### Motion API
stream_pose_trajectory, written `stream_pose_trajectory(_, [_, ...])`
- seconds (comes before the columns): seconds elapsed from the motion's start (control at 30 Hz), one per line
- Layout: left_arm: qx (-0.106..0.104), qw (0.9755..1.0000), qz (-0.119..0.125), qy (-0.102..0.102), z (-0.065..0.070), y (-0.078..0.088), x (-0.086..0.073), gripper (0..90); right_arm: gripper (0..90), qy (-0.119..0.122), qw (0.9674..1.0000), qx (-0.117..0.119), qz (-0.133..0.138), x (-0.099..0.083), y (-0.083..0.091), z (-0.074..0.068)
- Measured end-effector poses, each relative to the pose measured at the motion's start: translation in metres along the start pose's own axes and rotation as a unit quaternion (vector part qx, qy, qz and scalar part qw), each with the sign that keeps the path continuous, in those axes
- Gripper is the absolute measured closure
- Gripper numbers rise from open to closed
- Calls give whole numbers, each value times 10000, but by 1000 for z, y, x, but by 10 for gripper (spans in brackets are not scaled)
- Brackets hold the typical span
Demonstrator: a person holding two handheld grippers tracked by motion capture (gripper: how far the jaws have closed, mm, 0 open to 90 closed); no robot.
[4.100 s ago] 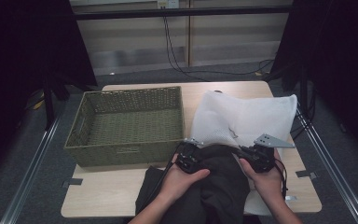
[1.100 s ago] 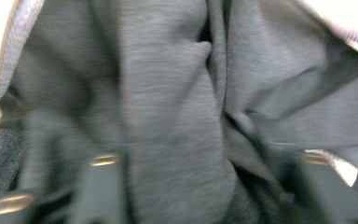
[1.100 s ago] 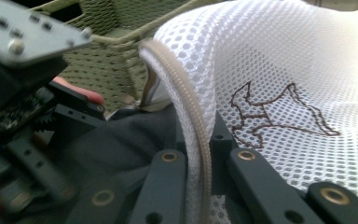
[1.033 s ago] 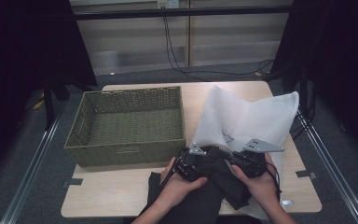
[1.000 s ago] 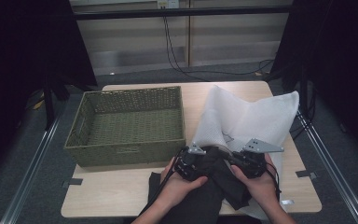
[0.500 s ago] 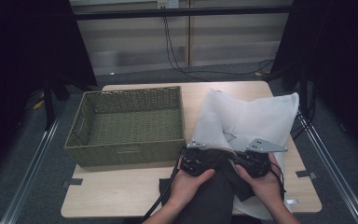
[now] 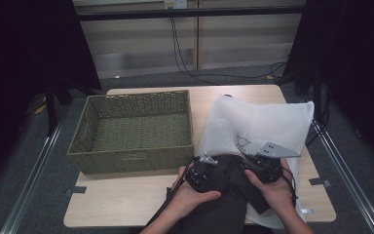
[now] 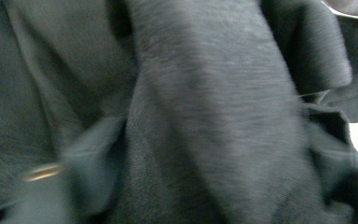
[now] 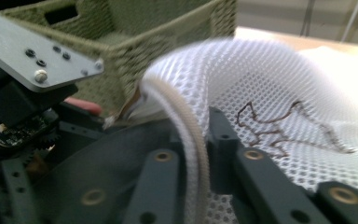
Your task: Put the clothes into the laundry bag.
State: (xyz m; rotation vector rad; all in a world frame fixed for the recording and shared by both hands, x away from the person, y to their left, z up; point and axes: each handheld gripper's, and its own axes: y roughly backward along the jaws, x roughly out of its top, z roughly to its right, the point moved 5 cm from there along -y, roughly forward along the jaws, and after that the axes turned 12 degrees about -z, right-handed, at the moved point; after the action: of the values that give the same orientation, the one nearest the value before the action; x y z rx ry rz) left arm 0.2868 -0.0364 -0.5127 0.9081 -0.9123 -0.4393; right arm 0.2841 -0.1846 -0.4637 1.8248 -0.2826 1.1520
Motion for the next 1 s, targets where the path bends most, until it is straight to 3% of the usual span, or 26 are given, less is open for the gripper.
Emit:
stream_pose_trajectory(0.07, [-27,10000,57,-48,4,3,2,604,883,5,9999,82,-83,-1,-6,-5])
stream_pose_trajectory(0.13, [-66,9994,325,-120,10,9,6,685,886,-3,9997,249,-40,1,-7,-11])
stream_pose_trajectory(0.2, [-394,9962,752,-170,17,22,12,695,887,-106,9987,474,143,9,0,-17])
stream_pose_trajectory(0.27, [-550,9915,1183,-2,21,33,19,696,887,17,9981,510,342,19,11,-26])
stream_pose_trajectory(0.33, [-395,9880,1481,205,19,40,26,694,888,23,9970,556,530,26,20,-31])
stream_pose_trajectory(0.4, [-228,9836,1644,700,7,37,28,684,888,35,9972,487,558,27,24,-33])
stream_pose_trajectory(0.43, [-32,9826,1616,920,-2,30,27,674,888,73,9978,420,515,26,23,-31])
stream_pose_trajectory(0.47, [140,9829,1501,1059,-11,19,25,656,888,74,9985,343,416,22,21,-30])
stream_pose_trajectory(0.5, [154,9849,1256,1178,-19,7,22,622,888,43,9991,274,325,18,17,-26])
stream_pose_trajectory(0.53, [19,9863,1089,1237,-23,-2,18,560,888,22,9996,157,219,12,13,-22])
stream_pose_trajectory(0.57, [-60,9866,1121,1180,-23,-3,15,494,888,-28,9999,52,130,6,8,-17])
stream_pose_trajectory(0.7, [36,9940,969,506,-9,16,11,224,887,-327,9995,-33,-20,-8,-1,4])
stream_pose_trajectory(0.77, [-35,9954,855,420,-8,28,5,146,887,-373,9993,-50,-19,-9,-2,8])
stream_pose_trajectory(0.83, [-160,9952,806,528,-9,31,-1,122,887,-346,9994,-48,-29,-9,-4,7])
stream_pose_trajectory(0.93, [-348,9971,391,544,-11,13,-9,126,887,-291,9995,-57,-99,-10,-7,3])
stream_pose_trajectory(1.0, [-223,9983,295,453,-10,4,-9,206,887,-285,9995,-4,-149,-11,-10,0])
